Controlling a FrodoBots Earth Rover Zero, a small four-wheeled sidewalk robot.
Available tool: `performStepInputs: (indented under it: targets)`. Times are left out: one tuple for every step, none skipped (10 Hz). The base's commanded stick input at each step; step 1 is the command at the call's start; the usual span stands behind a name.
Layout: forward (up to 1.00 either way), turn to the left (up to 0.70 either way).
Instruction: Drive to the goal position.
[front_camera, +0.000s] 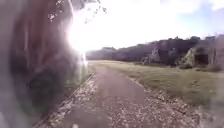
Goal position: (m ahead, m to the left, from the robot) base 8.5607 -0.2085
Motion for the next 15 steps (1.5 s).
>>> performStepInputs:
  targets:
    - [0.85,0.0]
    - [0.85,0.0]
    - [0.85,0.0]
    - [0.85,0.0]
    - [0.85,0.0]
    - [0.85,0.0]
    - [0.85,0.0]
    - [0.85,0.0]
    - [0.85,0.0]
    - [0.85,0.0]
    - [0.85,0.0]
    - [0.85,0.0]
    - [0.85,0.0]
    - [0.85,0.0]
    - [0.85,0.0]
